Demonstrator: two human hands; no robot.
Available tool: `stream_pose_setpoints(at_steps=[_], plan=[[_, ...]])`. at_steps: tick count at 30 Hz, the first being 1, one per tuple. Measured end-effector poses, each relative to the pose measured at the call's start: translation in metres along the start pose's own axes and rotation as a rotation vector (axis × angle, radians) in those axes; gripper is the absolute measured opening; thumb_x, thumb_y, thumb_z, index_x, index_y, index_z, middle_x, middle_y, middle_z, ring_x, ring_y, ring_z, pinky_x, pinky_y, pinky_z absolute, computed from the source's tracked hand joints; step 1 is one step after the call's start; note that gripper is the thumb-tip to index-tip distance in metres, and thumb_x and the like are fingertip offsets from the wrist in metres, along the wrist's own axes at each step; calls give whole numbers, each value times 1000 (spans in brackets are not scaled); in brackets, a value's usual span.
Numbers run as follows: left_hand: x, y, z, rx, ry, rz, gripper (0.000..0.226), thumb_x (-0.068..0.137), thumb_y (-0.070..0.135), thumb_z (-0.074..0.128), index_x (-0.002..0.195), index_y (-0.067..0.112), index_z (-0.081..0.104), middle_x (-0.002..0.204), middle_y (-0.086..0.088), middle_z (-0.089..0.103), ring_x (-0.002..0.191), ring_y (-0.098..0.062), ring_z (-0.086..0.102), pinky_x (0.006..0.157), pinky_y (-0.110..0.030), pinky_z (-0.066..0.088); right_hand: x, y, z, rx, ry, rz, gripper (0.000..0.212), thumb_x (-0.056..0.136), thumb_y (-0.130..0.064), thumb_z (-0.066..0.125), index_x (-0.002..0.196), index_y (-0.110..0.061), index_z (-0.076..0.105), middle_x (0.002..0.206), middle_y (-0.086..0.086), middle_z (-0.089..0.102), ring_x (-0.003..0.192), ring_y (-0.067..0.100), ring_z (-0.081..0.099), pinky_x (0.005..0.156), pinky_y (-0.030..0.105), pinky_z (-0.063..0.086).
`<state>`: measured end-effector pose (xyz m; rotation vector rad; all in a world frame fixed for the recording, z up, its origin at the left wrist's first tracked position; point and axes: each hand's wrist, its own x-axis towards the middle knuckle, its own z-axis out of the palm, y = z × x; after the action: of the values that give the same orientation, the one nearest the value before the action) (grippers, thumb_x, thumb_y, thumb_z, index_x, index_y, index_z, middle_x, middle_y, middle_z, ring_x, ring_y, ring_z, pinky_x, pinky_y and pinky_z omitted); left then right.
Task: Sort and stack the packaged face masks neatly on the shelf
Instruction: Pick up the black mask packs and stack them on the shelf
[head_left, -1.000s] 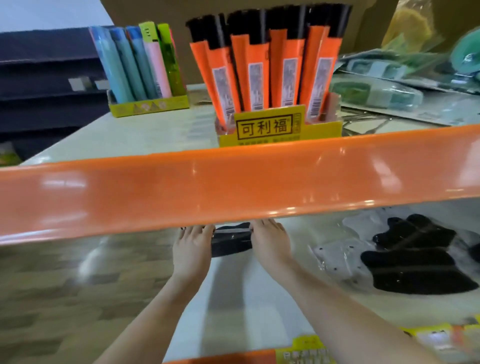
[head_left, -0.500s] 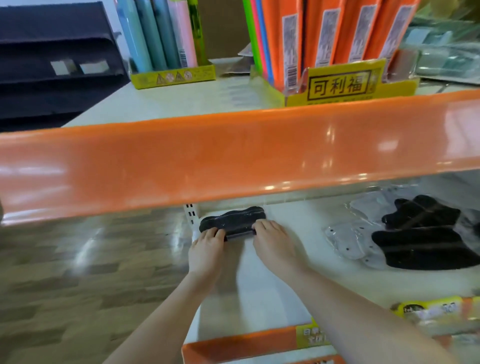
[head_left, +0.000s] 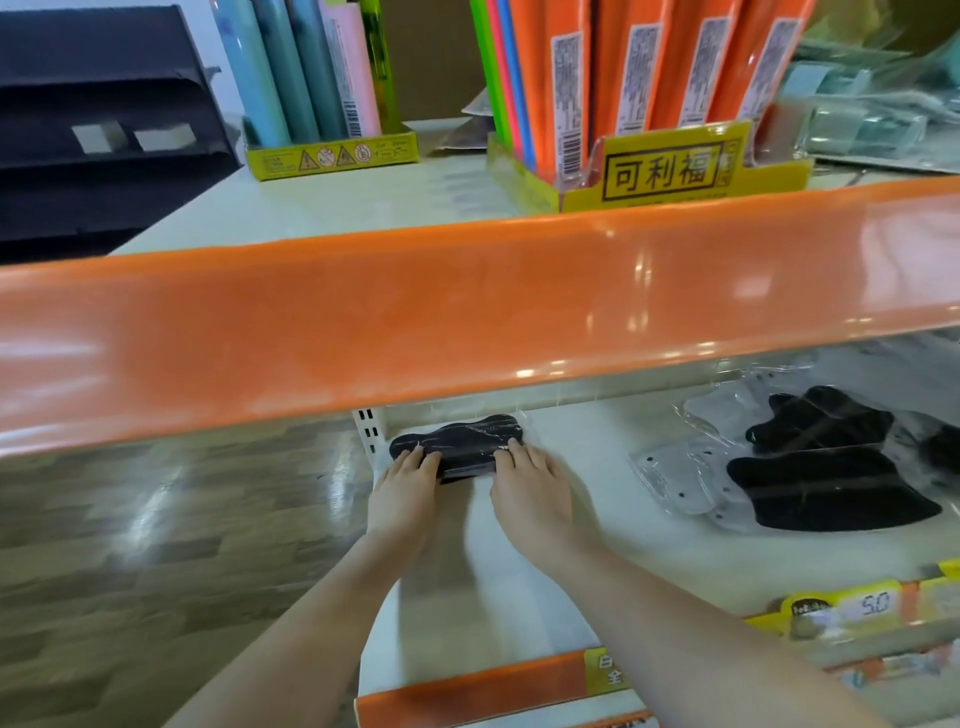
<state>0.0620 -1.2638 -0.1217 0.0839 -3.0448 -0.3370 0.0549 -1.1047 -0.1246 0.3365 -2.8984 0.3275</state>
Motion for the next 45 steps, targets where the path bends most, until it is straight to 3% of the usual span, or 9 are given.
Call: stream_pose_setpoints(at_steps=[2,4,12,19,24,29,32,38,45], plan=[[0,1,-3,-30,1,-13,44,102,14,34,145,25,36,156,-1,27,144,-21,23,107,-34,33,2,2,0,-46,-30,-35,36,94,-17,49,129,-10,52,145,9,44,133,24,41,107,35,32],[0,3,-5,-55,4,-7,42,102,15,37,143,25,41,153,1,34,140,-20,30,102,-34,39,3,5,-2,-63,-23,-34,35,97,-16,40,130,-11,47,146,6,41,135,23,36,108,33,28],[4,6,-12,-70,3,56,27,98,21,47,123,18,58,124,1,56,116,-19,48,84,-35,48,8,7,-16,-86,-53,-16,27,92,-9,42,116,-11,54,123,5,54,120,24,47,96,31,35],[0,7,-13,148,101,-6,39,92,8,49,128,21,50,132,5,49,125,-17,41,85,-28,37,12,8,-24,-66,-103,-129,33,80,10,46,104,-9,59,112,4,58,109,25,53,73,28,32],[-2,11,-8,174,82,47,37,94,8,43,129,19,50,135,3,50,126,-18,42,93,-28,35,12,4,-19,-6,-124,-107,27,92,-3,42,113,-7,57,120,6,54,117,25,47,92,33,37],[-8,22,-4,112,92,-6,31,99,33,36,119,18,54,130,4,52,124,-18,45,96,-30,35,9,8,-9,8,-197,-164,42,101,-21,33,137,-3,43,149,13,34,140,28,25,115,38,21],[-15,34,-3,87,116,-10,29,91,26,50,115,13,58,122,-4,59,116,-27,55,94,-37,41,6,15,-21,99,-188,-178,44,103,-27,33,141,-7,41,154,9,29,142,24,24,115,34,17],[-19,95,1,34,274,185,16,72,20,53,77,13,66,74,-1,67,63,-24,66,52,-30,50,-8,54,-51,247,-71,-136,41,99,-21,40,139,-14,47,153,1,33,139,17,30,112,29,24],[-26,204,8,-81,191,335,19,70,20,76,88,18,71,84,4,70,74,-19,68,60,-29,51,-47,148,-89,214,-22,32,42,99,-22,37,142,-22,41,154,-4,28,140,14,26,110,28,23]])
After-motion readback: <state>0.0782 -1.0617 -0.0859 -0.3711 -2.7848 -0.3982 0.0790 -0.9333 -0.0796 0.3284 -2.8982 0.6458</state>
